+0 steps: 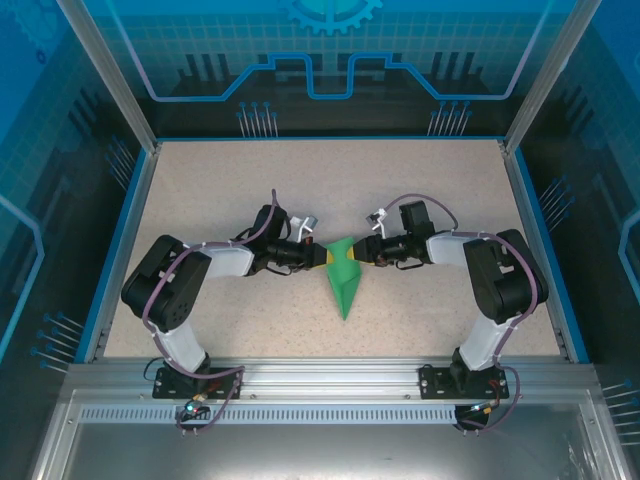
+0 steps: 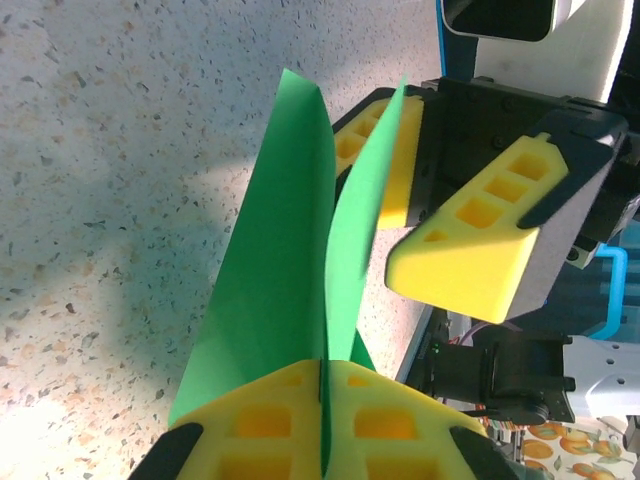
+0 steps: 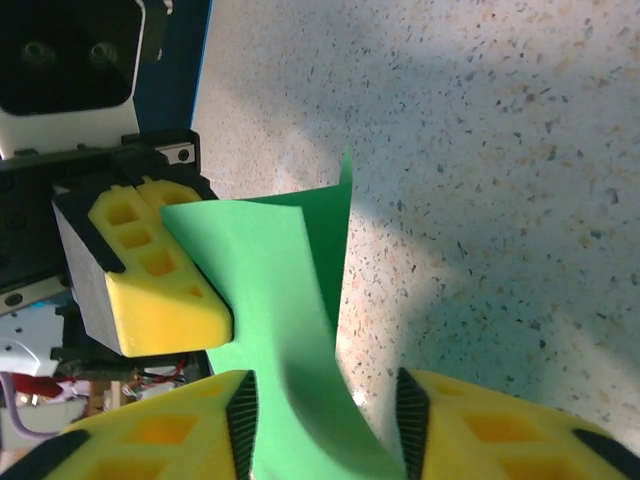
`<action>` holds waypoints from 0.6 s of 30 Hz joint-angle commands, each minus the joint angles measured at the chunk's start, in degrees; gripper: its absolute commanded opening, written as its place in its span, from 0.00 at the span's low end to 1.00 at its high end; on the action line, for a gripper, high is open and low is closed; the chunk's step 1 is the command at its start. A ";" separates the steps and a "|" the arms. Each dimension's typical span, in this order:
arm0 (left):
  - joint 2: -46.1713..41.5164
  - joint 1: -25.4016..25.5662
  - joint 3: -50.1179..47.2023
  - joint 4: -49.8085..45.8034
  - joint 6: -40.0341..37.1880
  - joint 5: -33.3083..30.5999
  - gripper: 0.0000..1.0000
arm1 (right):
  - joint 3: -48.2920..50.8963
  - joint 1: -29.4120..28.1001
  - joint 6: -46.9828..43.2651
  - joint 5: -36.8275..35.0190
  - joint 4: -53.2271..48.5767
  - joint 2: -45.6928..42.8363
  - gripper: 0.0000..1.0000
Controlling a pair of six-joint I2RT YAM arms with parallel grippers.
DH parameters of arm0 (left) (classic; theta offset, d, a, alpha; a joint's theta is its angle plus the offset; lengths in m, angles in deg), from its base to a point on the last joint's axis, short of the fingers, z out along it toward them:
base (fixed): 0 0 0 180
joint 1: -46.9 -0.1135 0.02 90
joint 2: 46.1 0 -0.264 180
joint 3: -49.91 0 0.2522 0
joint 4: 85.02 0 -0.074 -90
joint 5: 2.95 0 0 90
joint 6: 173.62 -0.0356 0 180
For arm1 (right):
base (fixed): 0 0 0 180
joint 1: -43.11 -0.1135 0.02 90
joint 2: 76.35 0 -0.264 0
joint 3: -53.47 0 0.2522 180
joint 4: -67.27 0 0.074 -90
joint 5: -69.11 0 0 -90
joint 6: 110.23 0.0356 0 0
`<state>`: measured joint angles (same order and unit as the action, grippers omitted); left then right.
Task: Fold a paper plane with a square sheet of paper (fold left side to right side)
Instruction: Fold the wing for the fifth time at the center of the table.
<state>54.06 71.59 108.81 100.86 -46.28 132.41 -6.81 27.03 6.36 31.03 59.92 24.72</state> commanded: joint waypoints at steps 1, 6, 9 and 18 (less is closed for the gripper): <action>0.91 -0.39 -0.15 1.03 -1.57 1.57 0.02 | 0.05 0.81 -1.48 1.25 -0.31 0.31 0.36; 1.38 -0.41 -0.09 0.53 -2.06 1.57 0.02 | 0.03 1.04 -3.73 -0.90 -3.64 -1.20 0.37; 1.59 -0.41 -0.14 0.53 -2.18 1.56 0.02 | 0.03 1.51 -4.85 -0.30 -4.82 -1.75 0.40; 2.75 -0.39 0.73 -0.96 -3.30 1.43 0.01 | -0.67 1.66 -7.84 0.35 -8.88 -2.53 0.32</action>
<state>55.70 71.59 108.81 100.71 -46.82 132.56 -6.81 27.80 1.00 30.57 54.28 23.85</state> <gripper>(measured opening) 0.048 0.327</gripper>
